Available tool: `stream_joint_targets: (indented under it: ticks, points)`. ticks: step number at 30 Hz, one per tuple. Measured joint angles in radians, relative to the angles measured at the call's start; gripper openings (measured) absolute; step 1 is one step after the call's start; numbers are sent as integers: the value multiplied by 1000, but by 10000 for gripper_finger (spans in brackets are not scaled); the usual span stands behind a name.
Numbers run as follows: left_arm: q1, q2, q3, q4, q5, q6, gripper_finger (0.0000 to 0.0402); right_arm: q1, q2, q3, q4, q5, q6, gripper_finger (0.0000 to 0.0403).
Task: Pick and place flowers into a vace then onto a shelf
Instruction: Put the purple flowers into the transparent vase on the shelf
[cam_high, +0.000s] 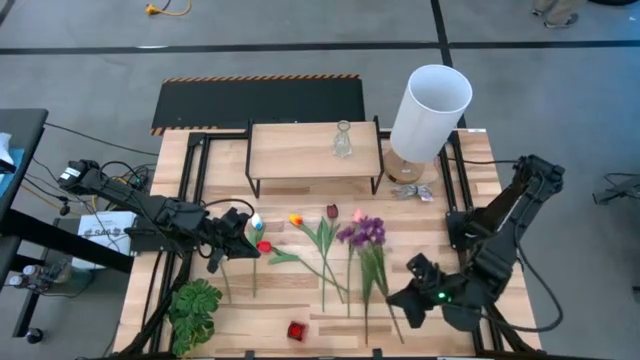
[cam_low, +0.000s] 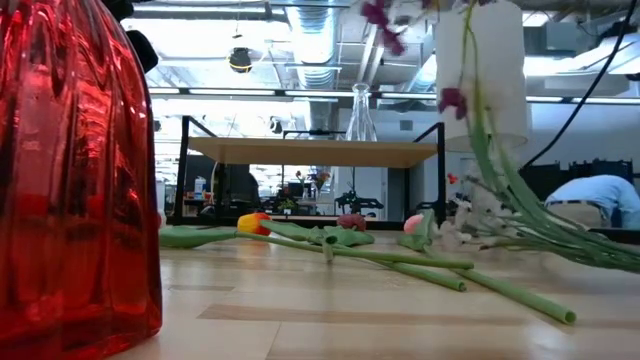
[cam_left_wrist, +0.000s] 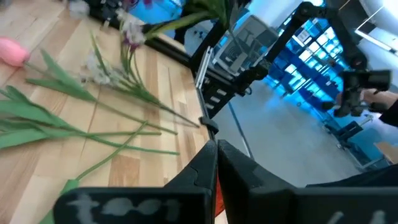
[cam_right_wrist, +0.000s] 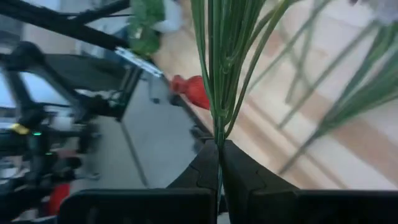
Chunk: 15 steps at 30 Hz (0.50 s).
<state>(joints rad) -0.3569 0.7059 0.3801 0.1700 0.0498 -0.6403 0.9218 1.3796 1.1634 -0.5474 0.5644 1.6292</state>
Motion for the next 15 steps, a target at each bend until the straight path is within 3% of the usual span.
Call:
stream_joint_targets:
  ticks: [4,6,12,15]
  points:
    - [0,0,0,42,1,0,0,3,0,-71,6,-214,141,0]
    - [0,0,0,52,2,-1,0,7,8,-109,63,-268,156,0]
    - [0,0,0,75,2,-9,0,1,8,-184,368,-298,88,0]
    - [0,0,0,75,2,-11,0,-3,7,-188,473,-257,-4,0]
